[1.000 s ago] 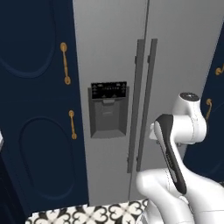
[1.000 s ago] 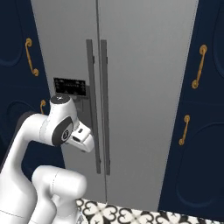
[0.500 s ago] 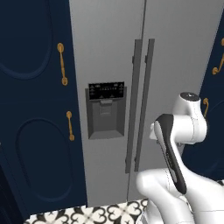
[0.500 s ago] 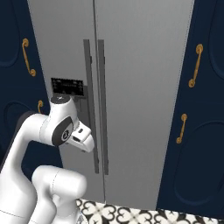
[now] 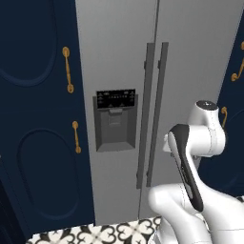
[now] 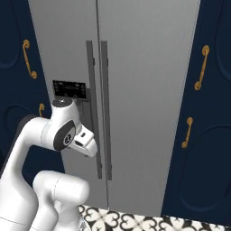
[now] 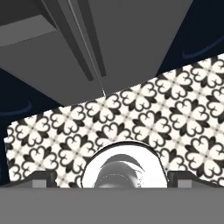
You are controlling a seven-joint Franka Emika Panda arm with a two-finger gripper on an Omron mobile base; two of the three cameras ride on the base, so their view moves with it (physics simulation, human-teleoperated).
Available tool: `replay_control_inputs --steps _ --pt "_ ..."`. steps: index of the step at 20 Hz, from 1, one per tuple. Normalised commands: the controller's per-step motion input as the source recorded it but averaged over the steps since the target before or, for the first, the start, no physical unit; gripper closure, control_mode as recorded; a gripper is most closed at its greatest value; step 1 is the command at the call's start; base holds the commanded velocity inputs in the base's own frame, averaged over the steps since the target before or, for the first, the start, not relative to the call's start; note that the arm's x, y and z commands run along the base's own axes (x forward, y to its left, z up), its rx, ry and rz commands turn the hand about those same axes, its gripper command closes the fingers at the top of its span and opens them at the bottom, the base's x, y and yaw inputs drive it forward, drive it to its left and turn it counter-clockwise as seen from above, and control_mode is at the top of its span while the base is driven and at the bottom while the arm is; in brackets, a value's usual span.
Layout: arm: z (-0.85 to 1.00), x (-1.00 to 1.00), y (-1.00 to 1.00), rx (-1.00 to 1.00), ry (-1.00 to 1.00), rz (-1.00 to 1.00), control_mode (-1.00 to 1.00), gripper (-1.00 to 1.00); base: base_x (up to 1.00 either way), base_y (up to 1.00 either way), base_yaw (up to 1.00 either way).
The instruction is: Grab a lemon wedge from the fridge and one ice cube from the ice bowl, and put them in the glass of lemonade.
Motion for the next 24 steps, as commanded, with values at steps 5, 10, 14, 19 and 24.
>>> replay_control_inputs --steps 5,10,14,19,24 --pt "0.03 0.0 0.0 0.0 -0.17 0.0 -1.0 -1.0 0.0 0.0 0.0" --pt "0.3 0.04 -0.06 0.02 -0.2 0.17 -1.0 -1.0 0.0 0.0 0.0" --pt "0.53 0.78 -0.13 0.01 -0.12 0.26 -1.0 -1.0 0.0 0.0 0.0" --pt "1.0 0.51 0.0 -0.24 -0.01 0.05 -1.0 -1.0 0.0 0.0 0.0" --pt "0.51 0.13 0.11 -0.2 -0.02 0.0 -1.0 -1.0 0.0 0.0 0.0"
